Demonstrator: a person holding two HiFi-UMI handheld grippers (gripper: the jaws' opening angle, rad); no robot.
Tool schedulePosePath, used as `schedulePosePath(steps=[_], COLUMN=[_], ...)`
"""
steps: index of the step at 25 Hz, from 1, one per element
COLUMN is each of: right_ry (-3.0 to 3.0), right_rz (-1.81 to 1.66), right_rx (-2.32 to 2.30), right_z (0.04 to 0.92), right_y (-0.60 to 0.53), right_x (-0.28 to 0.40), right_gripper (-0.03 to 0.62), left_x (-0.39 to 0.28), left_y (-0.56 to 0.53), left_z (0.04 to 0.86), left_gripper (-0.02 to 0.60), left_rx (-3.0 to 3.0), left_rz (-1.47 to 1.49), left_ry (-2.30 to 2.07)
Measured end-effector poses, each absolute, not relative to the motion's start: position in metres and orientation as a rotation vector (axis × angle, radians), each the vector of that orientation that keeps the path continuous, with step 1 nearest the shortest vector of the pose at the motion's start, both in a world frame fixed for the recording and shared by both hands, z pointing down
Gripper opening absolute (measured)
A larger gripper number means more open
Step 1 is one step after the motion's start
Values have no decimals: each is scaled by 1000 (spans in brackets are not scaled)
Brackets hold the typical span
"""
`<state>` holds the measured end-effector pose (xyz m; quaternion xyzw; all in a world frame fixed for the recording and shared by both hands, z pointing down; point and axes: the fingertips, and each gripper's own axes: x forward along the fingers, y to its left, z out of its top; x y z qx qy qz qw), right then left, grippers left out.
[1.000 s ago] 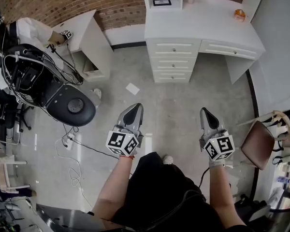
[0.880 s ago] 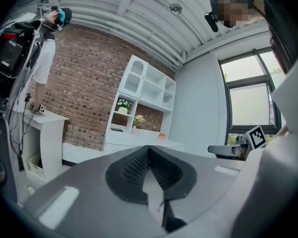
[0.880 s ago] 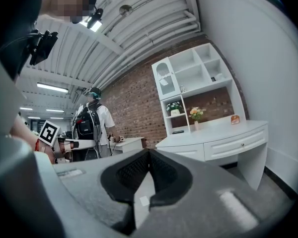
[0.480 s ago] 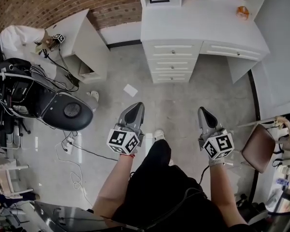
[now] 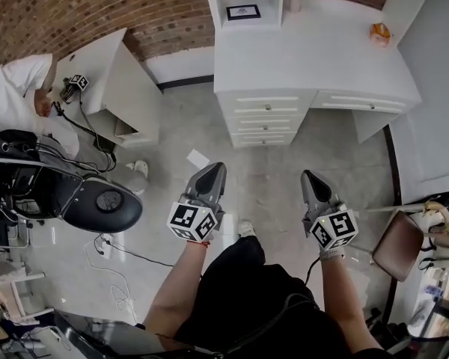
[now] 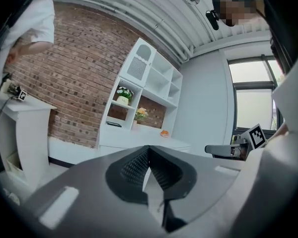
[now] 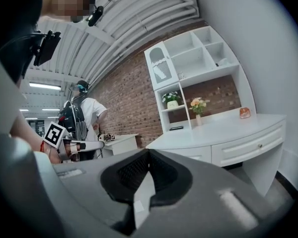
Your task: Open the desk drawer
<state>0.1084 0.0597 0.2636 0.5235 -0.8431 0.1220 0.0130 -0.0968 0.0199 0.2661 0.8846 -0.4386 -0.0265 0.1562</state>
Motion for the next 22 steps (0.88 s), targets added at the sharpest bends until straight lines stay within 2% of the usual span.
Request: schedulePosePath(steps=[14,22], right_ry=[-2600,-2612], right_rz=[444,462], right_rx=[1607,1567], right_z=[302,351], right_y=[-17,-63], right_x=[84,85], right_gripper=[2,2], left_x=[-95,-84], left_y=[-58,-89], left_z=[291,337], left_gripper=[3,3], left_rx=[2558,2532], left_rz=[-71,-99], left_ry=[-1182,-1198])
